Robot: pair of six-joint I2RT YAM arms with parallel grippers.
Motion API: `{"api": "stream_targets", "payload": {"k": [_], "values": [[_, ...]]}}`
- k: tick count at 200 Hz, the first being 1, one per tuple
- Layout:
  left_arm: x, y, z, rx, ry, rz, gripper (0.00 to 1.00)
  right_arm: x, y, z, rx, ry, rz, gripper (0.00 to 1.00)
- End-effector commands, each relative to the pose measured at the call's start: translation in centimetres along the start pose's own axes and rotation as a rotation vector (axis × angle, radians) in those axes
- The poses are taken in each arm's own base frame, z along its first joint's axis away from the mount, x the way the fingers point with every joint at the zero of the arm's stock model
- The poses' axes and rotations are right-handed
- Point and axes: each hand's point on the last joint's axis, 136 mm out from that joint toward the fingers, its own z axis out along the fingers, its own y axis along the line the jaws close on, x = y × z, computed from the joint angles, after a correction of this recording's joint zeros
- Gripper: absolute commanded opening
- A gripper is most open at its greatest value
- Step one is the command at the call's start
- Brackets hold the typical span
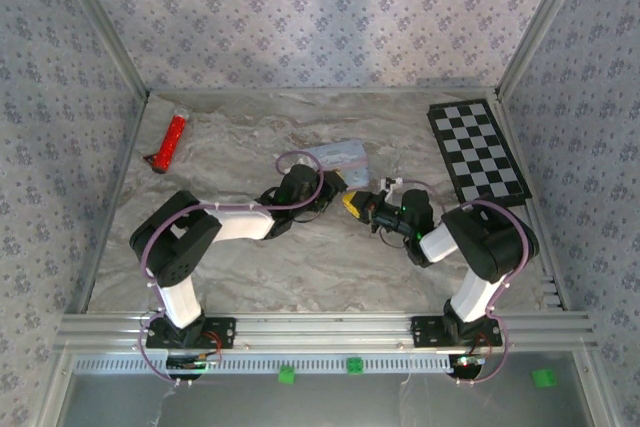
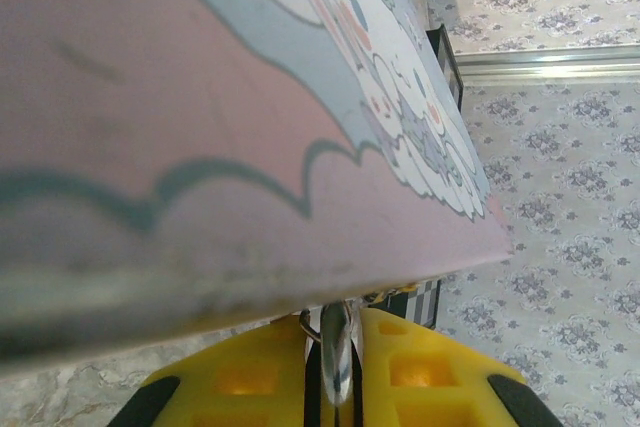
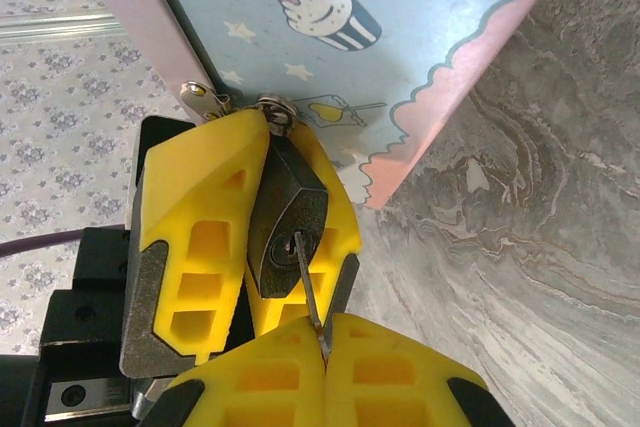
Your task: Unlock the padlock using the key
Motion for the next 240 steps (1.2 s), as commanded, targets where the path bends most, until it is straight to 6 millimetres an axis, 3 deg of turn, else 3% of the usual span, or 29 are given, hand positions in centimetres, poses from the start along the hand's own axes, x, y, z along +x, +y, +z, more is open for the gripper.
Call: {"api": "stream_targets", "payload": {"k": [1,75,240], "values": [[6.2,-4.4,-1.7,0.136,0.242,0.035,0.05,-5.2,-1.6,-1.4,0.068,-0.238,0.018,0.0],[6.0,-4.1,-1.7,0.129,0.238,0.037,0.05,-5.4,-2.2,-2.0,0.089,-0.249,0.028,0.0],[7.1,-4.5,-1.3,0.146,0.271,0.051,0.05,-5.4,-1.4,-1.5,0.064,-0.23,0.031,0.0]]}}
